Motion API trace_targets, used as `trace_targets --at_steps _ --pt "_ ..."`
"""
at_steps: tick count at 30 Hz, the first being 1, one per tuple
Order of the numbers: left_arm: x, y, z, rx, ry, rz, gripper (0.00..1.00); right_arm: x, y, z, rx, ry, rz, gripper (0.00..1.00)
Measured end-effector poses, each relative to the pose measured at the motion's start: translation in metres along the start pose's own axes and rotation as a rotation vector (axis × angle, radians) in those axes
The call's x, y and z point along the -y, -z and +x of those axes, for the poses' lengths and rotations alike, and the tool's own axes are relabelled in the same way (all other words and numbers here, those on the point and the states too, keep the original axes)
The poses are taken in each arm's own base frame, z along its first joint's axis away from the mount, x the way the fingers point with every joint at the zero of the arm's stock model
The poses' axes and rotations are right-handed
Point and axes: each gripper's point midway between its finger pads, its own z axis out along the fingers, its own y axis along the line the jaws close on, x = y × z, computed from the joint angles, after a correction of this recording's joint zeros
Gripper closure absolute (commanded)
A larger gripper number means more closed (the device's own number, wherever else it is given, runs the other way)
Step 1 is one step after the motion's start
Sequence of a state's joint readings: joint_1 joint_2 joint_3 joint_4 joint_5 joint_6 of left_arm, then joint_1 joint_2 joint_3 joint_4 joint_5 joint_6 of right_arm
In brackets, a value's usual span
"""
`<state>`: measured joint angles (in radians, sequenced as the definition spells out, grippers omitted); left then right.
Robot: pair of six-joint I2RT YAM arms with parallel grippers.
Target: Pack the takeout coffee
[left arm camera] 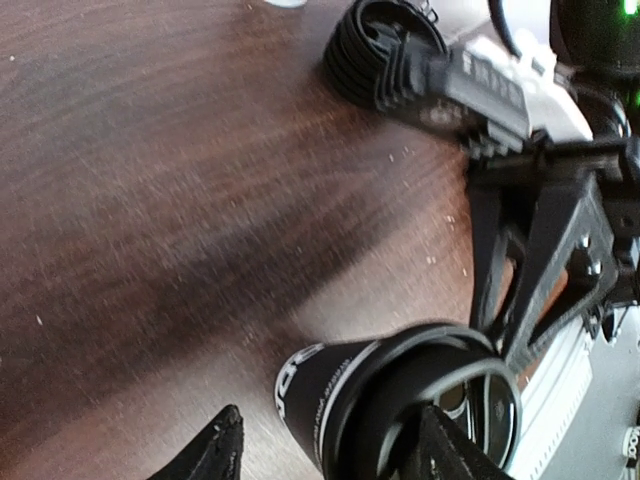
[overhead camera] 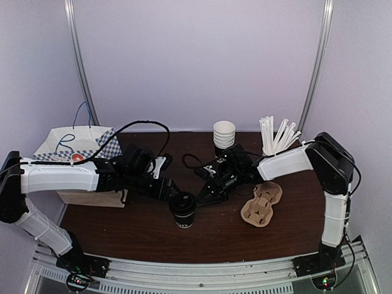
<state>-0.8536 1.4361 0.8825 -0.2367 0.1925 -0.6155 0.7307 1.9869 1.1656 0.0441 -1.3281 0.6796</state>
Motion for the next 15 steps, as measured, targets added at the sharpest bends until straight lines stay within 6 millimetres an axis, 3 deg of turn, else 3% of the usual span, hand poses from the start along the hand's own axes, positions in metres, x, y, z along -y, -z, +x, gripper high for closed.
trace_targets --at_steps 7,15 --pt "-0.007 -0.009 -0.010 0.047 0.012 -0.018 0.37 0.000 -0.010 0.001 -0.040 -0.050 -0.073 0.88" --pt "-0.005 -0.017 -0.016 0.073 0.025 0.001 0.37 0.004 -0.011 0.004 -0.054 -0.024 -0.042 0.81"
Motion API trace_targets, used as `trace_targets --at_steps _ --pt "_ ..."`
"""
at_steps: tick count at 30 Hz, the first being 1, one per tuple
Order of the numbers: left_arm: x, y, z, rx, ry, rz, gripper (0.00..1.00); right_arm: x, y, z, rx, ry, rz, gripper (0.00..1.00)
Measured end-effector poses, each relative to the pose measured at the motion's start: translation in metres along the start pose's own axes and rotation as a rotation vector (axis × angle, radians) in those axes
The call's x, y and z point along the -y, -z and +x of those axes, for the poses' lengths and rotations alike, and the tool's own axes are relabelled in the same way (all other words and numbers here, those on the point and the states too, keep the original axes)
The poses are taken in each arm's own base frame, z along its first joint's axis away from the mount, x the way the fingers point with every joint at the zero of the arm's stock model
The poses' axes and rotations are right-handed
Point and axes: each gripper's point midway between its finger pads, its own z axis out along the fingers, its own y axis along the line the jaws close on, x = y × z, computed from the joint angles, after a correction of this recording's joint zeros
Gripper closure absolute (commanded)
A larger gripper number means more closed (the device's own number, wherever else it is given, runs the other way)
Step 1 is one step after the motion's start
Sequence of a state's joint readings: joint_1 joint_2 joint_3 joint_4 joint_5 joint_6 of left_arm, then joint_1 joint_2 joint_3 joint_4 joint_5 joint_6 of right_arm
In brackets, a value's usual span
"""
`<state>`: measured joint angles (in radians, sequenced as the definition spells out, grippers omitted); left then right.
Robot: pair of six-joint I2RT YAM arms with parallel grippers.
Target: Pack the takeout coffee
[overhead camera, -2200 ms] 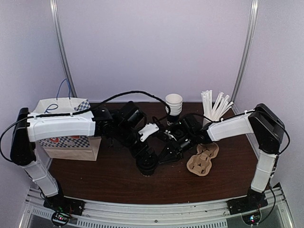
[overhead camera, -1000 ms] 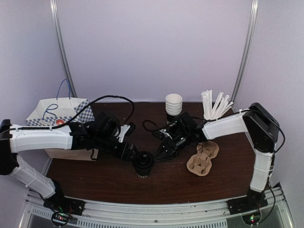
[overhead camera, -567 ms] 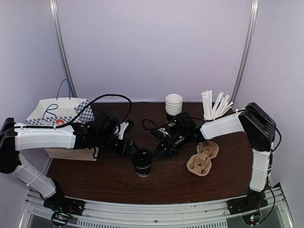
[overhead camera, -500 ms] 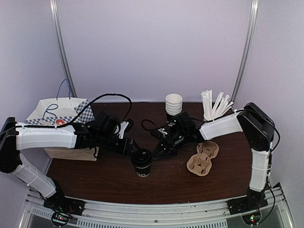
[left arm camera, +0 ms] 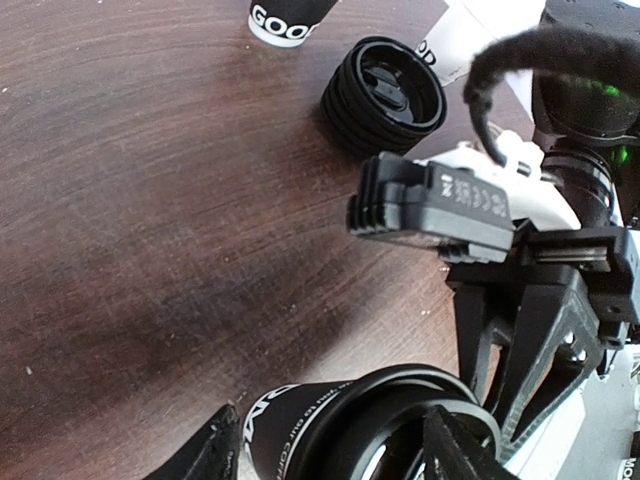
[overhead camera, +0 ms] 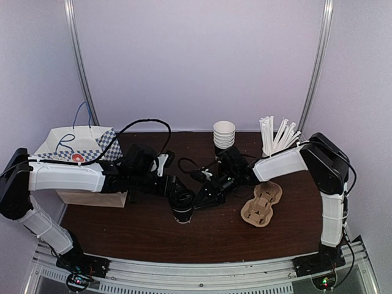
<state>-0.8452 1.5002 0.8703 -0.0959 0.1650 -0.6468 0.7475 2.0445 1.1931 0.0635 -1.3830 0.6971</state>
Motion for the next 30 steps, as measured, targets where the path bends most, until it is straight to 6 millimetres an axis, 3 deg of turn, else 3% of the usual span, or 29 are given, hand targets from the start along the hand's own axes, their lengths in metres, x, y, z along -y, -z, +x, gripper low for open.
trace_targets --at_steps 9,18,25,30 --pt "-0.002 0.000 -0.001 0.030 0.027 0.006 0.37 0.004 0.000 -0.006 0.015 0.014 0.099 0.76" --pt "-0.003 0.022 0.006 0.036 -0.031 -0.015 0.25 0.000 0.010 -0.008 0.044 0.129 0.219 0.60" --pt "0.011 0.027 0.005 -0.001 -0.104 0.015 0.23 -0.018 0.022 -0.003 0.051 0.211 0.269 0.59" --pt "0.008 0.029 0.009 -0.022 -0.118 -0.004 0.23 -0.020 0.024 -0.002 0.050 0.234 0.286 0.62"
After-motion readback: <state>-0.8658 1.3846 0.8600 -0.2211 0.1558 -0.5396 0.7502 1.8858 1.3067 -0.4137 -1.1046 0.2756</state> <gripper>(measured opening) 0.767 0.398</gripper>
